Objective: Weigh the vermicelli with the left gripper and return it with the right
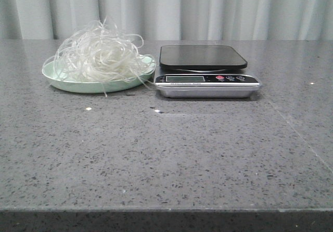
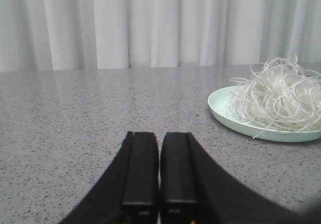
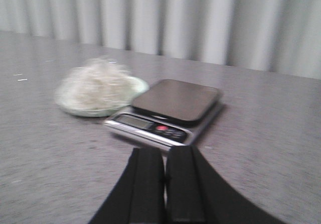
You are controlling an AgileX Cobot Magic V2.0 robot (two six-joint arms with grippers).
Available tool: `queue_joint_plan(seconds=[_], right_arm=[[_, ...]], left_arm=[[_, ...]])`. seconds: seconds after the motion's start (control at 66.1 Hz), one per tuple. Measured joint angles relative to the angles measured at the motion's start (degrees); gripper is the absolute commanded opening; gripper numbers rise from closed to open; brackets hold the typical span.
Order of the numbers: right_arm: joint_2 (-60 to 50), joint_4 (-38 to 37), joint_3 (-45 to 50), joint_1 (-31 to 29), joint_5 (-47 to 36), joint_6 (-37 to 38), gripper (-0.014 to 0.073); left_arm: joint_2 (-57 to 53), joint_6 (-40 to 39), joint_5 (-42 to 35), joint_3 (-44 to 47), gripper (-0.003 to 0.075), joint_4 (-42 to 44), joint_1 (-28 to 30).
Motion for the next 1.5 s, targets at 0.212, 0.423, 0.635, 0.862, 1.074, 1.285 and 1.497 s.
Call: queue_joint_plan(seconds=[0.212, 0.423, 0.635, 0.862, 1.074, 1.285, 1.497], right_arm=[[0.0, 0.0, 5.72, -16.56, -4.67, 0.0, 0.0184], [-0.63, 0.0, 12.47, -21.01, -10.77, 0.0, 0.0184], [-2.03, 0.0, 14.92, -21.1, -15.02, 0.0, 0.0184], [-2.03, 0.0, 14.92, -21.1, -15.84, 0.0, 0.0184], [-2.03, 0.0, 14.92, -21.1, -15.84, 0.0, 0.0184], [-2.03, 0.0, 14.92, -21.1, -15.84, 0.0, 0.0184], [-2.03, 0.0, 14.92, -21.1, -15.84, 0.0, 0.0184]], left_arm=[[0.0, 0.0, 0.0, 0.0, 0.0127, 0.0, 0.0], [0.0, 0.0, 0.0, 0.0, 0.0127, 0.0, 0.0], [0.0, 0.0, -0.03, 0.0, 0.0127, 0.0, 0.0], [0.0, 0.0, -0.03, 0.0, 0.0127, 0.0, 0.0], [0.0, 0.0, -0.03, 0.0, 0.0127, 0.0, 0.0], [0.0, 0.0, -0.03, 0.0, 0.0127, 0.0, 0.0], [0.0, 0.0, -0.03, 0.0, 0.0127, 0.0, 0.0]])
